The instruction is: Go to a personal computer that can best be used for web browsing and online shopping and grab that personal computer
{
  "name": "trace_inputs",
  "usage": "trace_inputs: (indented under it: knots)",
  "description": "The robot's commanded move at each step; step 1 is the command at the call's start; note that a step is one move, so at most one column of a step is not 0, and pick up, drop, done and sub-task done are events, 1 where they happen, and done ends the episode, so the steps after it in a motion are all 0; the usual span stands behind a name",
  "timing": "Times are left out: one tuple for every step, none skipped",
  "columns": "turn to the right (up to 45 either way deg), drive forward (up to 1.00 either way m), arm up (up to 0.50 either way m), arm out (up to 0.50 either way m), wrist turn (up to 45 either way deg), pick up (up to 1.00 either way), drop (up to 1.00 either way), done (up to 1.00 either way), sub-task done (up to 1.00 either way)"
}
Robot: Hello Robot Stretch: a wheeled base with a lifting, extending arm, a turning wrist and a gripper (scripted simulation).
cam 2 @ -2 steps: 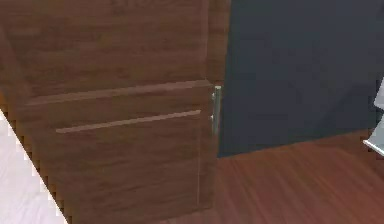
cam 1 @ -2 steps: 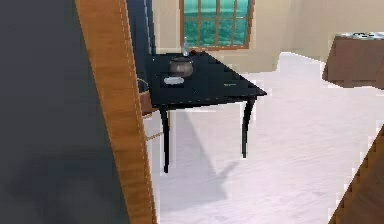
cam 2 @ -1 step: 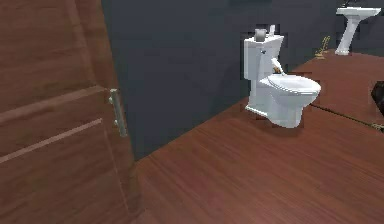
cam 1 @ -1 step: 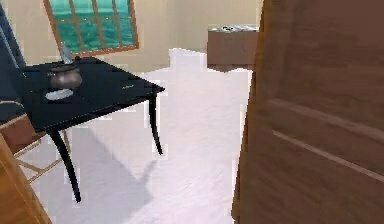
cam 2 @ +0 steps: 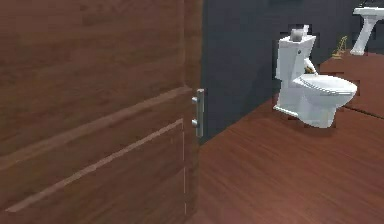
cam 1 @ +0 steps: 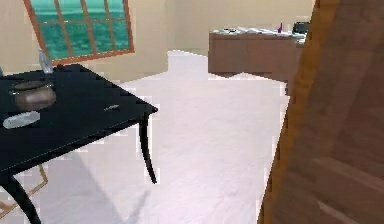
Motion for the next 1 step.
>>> trace_inputs:
  knots:
    - [-6.0,0.00,0.00,0.00,0.0,0.00,0.00,0.00,0.00]
